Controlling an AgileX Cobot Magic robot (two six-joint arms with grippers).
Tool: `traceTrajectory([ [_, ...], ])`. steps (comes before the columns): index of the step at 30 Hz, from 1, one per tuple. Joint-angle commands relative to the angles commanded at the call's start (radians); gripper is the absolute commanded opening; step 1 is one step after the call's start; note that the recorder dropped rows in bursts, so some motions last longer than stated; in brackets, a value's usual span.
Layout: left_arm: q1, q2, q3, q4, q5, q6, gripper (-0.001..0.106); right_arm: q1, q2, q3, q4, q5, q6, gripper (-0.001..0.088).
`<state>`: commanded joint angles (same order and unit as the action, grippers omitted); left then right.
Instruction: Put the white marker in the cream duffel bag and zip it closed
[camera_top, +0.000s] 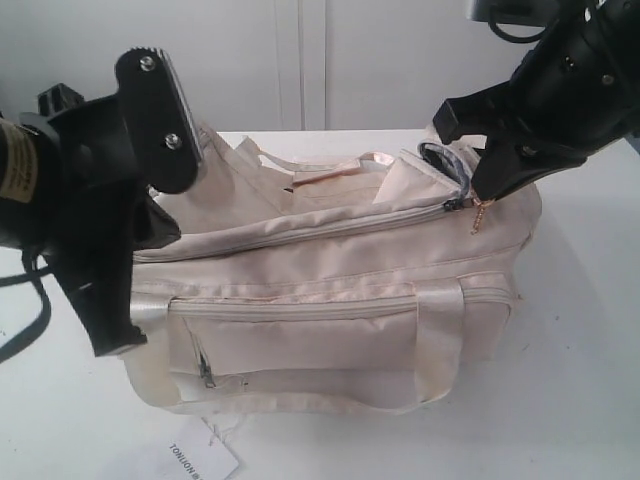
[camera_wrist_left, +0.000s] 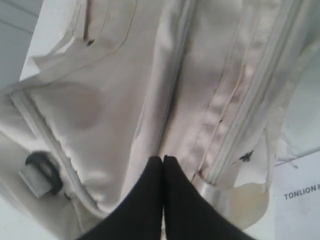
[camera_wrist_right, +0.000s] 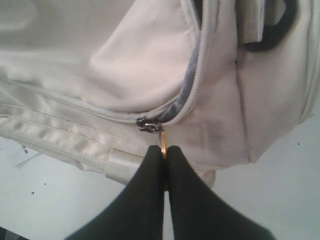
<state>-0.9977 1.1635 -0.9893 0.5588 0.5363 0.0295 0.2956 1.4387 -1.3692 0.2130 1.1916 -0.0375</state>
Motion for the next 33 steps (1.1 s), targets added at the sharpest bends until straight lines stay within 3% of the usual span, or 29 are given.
traceTrajectory([
  [7, -0.216, 0.063, 0.017, 0.514, 0.078, -0.454, 0.0, 0.0, 0.0, 0.0, 0.0, -0.002, 0.0, 0.0],
  [12, -0.294, 0.145, 0.024, 0.546, 0.005, -0.509, 0.0, 0.0, 0.0, 0.0, 0.0, -0.004, 0.0, 0.0],
  [20, -0.296, 0.269, 0.024, 0.576, -0.146, -0.529, 0.0, 0.0, 0.0, 0.0, 0.0, -0.006, 0.0, 0.0],
  [31, -0.296, 0.359, 0.022, 0.788, -0.237, -0.529, 0.0, 0.0, 0.0, 0.0, 0.0, -0.012, 0.0, 0.0],
  [33, -0.296, 0.362, 0.022, 0.806, -0.266, -0.529, 0.006, 0.0, 0.0, 0.0, 0.0, -0.012, 0.0, 0.0],
])
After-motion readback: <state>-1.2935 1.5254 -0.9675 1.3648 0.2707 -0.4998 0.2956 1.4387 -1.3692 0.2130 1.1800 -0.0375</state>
